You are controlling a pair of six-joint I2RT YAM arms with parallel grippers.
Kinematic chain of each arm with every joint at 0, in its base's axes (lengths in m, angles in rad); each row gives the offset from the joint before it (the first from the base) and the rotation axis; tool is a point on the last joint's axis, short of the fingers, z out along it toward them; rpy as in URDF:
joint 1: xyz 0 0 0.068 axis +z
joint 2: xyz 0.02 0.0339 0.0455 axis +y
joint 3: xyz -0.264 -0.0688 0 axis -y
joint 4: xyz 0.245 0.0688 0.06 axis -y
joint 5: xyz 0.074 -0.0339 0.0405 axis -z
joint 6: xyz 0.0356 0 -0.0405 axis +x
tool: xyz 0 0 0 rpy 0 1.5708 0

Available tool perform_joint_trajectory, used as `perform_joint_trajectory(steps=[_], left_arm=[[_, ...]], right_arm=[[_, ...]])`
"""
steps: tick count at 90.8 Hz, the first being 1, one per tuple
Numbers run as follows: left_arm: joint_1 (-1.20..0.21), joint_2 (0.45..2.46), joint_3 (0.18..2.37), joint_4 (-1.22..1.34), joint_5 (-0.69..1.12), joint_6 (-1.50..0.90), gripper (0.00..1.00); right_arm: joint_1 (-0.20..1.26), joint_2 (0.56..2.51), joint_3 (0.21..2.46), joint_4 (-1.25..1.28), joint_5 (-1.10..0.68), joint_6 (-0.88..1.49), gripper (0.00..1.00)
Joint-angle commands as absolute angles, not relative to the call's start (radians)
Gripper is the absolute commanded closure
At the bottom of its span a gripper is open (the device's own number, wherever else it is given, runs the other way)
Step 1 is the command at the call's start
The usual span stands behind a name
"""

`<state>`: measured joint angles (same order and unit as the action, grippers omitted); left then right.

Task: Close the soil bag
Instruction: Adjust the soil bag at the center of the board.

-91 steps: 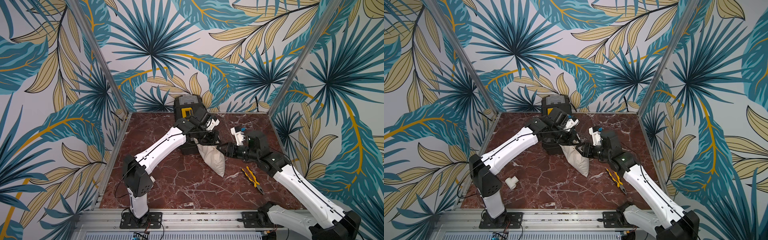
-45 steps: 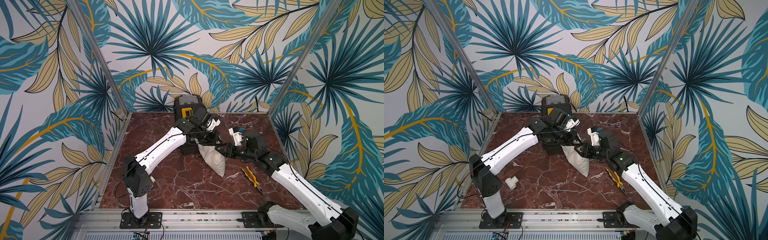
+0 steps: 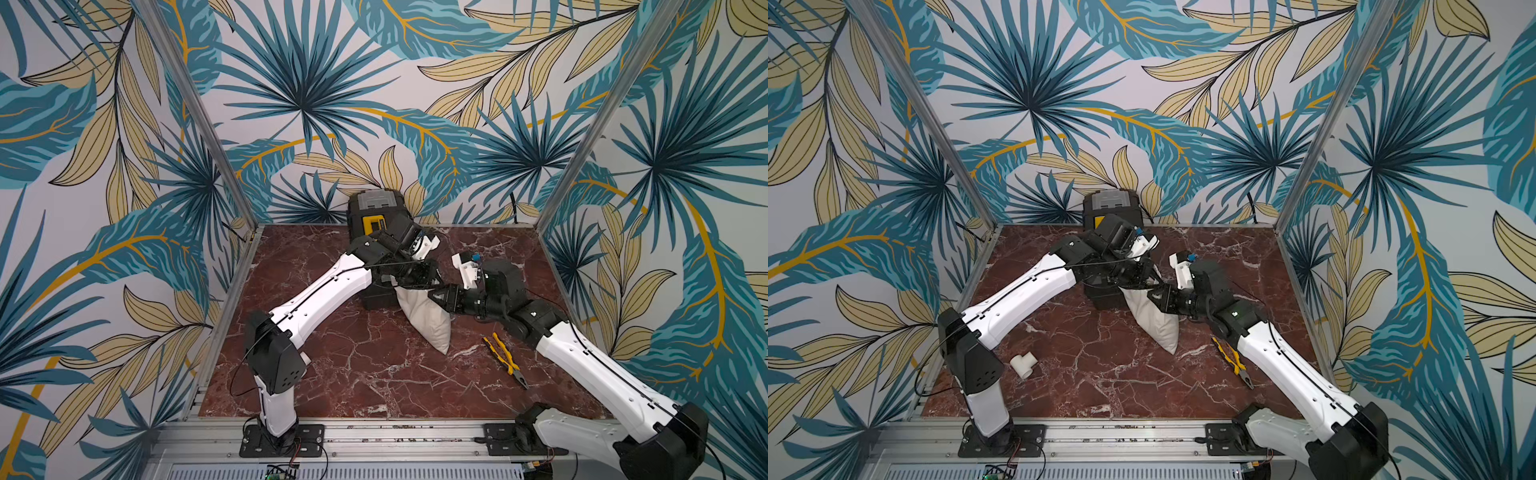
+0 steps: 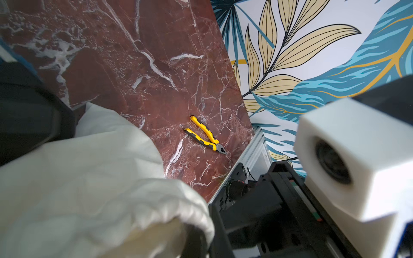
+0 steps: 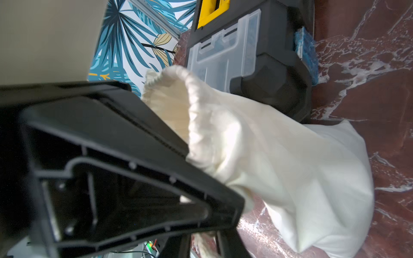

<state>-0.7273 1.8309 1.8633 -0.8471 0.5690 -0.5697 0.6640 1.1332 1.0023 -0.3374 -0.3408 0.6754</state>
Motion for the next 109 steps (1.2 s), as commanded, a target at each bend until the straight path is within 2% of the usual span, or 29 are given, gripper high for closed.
perform_joint_trajectory(steps=[1, 5, 10, 16, 24, 31, 46, 62, 67, 78, 109], left_arm=[[-0.737, 1.801, 1.862, -0.863, 0.608, -0.562, 1.0], [-0.736, 1.802, 1.863, -0.863, 0.607, -0.563, 0.99], [-0.729, 1.802, 1.864, -0.861, 0.608, -0.566, 0.77], [-0.714, 1.796, 1.867, -0.861, 0.612, -0.57, 0.69], [-0.68, 1.778, 1.869, -0.864, 0.615, -0.569, 0.53], [-0.638, 1.75, 1.867, -0.89, 0.608, -0.554, 0.43], [-0.572, 1.674, 1.871, -1.027, 0.532, -0.452, 0.31], [-0.554, 1.537, 1.819, -1.078, 0.326, -0.349, 0.27], [-0.548, 1.518, 1.794, -1.085, 0.279, -0.341, 0.28], [-0.542, 1.554, 1.804, -1.158, 0.257, -0.316, 0.36], [-0.542, 1.651, 1.823, -1.164, 0.269, -0.196, 0.36]], right_arm=[[0.659, 1.112, 1.017, -0.308, -0.234, 0.68, 0.92], [0.66, 1.101, 1.017, -0.319, -0.217, 0.678, 0.98], [0.659, 1.091, 1.015, -0.336, -0.197, 0.675, 1.0], [0.658, 1.084, 1.015, -0.362, -0.181, 0.67, 1.0], [0.658, 1.079, 1.011, -0.382, -0.166, 0.663, 1.0], [0.659, 1.078, 1.013, -0.393, -0.158, 0.654, 1.0], [0.659, 1.102, 1.024, -0.399, -0.169, 0.633, 1.0], [0.658, 1.12, 1.041, -0.402, -0.186, 0.614, 1.0], [0.66, 1.125, 1.052, -0.412, -0.187, 0.605, 1.0], [0.659, 1.133, 1.064, -0.425, -0.193, 0.591, 1.0], [0.659, 1.119, 1.076, -0.45, -0.198, 0.585, 1.0]])
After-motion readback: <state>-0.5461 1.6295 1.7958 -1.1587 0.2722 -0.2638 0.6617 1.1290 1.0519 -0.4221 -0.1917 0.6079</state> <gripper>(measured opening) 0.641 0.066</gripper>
